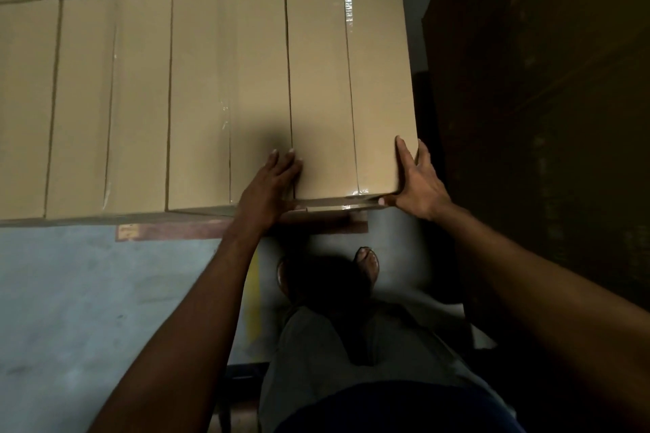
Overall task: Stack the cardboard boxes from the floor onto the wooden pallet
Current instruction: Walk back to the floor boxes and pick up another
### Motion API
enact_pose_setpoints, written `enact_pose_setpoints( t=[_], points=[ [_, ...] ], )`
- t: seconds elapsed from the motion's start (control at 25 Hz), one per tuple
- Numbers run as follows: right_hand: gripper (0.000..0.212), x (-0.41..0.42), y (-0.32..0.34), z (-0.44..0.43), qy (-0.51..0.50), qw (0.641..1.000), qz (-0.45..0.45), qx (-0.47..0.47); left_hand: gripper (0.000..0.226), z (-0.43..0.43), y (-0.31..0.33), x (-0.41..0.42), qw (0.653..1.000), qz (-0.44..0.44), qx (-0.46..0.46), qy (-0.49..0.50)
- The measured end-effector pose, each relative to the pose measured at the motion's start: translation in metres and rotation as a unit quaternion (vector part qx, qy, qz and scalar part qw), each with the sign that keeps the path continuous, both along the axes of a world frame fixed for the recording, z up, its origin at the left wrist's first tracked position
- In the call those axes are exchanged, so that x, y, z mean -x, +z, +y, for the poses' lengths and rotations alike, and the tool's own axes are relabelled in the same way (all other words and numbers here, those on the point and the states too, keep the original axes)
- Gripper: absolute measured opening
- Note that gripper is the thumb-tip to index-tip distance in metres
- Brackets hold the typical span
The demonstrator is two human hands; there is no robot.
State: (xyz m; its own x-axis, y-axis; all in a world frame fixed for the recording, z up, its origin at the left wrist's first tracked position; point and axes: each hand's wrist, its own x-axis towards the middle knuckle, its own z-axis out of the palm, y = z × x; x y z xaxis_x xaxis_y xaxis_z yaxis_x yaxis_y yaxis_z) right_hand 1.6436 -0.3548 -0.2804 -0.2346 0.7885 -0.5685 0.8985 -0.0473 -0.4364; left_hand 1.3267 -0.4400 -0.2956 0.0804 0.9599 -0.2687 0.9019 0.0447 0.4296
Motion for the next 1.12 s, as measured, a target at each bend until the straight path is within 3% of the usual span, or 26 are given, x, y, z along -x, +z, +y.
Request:
enact_pose_setpoints(
  t=[0.2,0.36,0.52,0.6,0.8,0.92,1.04,1.12],
  points=[
    [0.135,0.009,0.003,-0.001,-0.064,0.997,0.045,0.008,0.101,0.003,0.005,-0.002,1.000,-0.017,-0.009,0.021],
    [0.134,0.022,-0.002,-0.001,-0.043,0.999,0.007,-0.012,0.086,0.016,0.009,-0.006,0.992,-0.064,0.003,0.112],
    [0.136,0.019,-0.007,0.007,-0.081,0.996,0.034,0.001,0.034,0.041,0.024,-0.029,0.931,-0.178,0.038,0.318],
    [0.135,0.021,-0.004,0.019,-0.088,0.995,0.040,0.005,0.024,0.055,0.030,-0.032,0.892,-0.218,0.052,0.393],
    [0.134,0.021,-0.005,0.026,-0.095,0.994,0.052,0.011,0.015,0.073,0.037,-0.027,0.902,-0.194,0.074,0.379],
    [0.134,0.019,-0.005,0.025,-0.114,0.991,0.067,0.023,0.022,0.075,0.035,-0.029,0.921,-0.149,0.057,0.354],
    [0.136,0.019,0.000,0.028,-0.112,0.990,0.075,0.037,0.010,0.080,0.036,-0.033,0.925,-0.109,0.077,0.356],
    [0.137,0.016,0.002,0.027,-0.105,0.991,0.070,0.041,0.017,0.083,0.034,-0.031,0.924,-0.094,0.107,0.355]
  ],
)
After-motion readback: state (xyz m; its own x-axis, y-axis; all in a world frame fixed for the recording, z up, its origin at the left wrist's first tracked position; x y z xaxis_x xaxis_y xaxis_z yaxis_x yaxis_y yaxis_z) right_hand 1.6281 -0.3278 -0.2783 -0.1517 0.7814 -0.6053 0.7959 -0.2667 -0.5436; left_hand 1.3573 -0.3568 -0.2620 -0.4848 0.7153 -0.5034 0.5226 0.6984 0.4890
